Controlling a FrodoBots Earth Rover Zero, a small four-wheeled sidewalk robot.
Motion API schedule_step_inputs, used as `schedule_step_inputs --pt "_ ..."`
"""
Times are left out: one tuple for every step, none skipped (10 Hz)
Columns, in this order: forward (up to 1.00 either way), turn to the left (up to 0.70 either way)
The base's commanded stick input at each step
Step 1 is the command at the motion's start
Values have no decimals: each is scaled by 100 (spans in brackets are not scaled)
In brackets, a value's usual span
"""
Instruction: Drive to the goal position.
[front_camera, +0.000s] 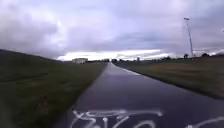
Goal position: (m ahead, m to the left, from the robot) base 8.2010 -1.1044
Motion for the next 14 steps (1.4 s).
schedule_step_inputs --pt "70 0" --pt "70 0" --pt "70 0" --pt "70 0" --pt "70 0" --pt "70 0" --pt "70 0" --pt "70 0" --pt "70 0" --pt "70 0" --pt "70 0" --pt "70 0" --pt "70 0" --pt "70 0"
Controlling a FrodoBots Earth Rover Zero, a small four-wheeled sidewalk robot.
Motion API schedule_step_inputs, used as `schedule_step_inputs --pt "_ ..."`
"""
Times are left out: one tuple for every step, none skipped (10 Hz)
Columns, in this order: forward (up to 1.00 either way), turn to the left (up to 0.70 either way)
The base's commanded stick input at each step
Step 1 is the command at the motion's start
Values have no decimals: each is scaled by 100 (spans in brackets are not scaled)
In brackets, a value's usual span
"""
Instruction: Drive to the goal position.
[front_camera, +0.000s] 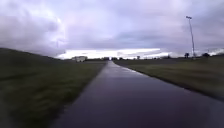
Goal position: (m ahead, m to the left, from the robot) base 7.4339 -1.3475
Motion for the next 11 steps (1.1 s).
schedule_step_inputs --pt "70 0" --pt "70 0" --pt "70 0" --pt "70 0" --pt "70 0" --pt "70 0" --pt "70 0" --pt "70 0" --pt "70 0" --pt "70 0" --pt "70 0"
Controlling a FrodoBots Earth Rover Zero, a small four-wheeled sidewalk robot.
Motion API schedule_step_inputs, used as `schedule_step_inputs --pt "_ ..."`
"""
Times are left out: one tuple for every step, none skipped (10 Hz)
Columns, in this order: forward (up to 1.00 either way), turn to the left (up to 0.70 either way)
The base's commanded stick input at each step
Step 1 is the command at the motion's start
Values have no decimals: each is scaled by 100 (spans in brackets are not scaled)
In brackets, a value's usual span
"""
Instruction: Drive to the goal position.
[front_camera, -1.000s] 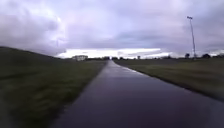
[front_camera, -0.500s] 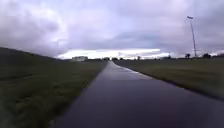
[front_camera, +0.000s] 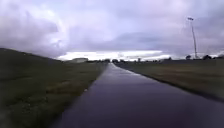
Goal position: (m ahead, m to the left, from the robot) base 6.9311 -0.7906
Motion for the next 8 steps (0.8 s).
schedule_step_inputs --pt "70 0" --pt "70 0" --pt "70 0" --pt "70 0" --pt "70 0" --pt "70 0" --pt "70 0" --pt "70 0"
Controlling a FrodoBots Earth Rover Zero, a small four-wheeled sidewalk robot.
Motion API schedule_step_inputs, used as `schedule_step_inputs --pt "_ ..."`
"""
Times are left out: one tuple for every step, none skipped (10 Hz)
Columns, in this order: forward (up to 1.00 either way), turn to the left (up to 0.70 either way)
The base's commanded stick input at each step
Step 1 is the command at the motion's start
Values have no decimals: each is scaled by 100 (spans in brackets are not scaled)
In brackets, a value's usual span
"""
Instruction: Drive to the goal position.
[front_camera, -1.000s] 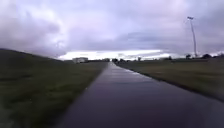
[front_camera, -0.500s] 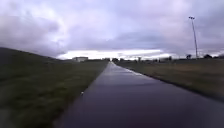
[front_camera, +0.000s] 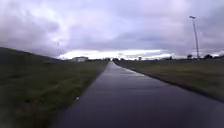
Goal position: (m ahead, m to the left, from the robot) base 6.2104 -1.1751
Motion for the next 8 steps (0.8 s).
schedule_step_inputs --pt "70 0" --pt "70 0" --pt "70 -7" --pt "70 -24" --pt "70 -27" --pt "70 -23" --pt "70 -5" --pt "70 0"
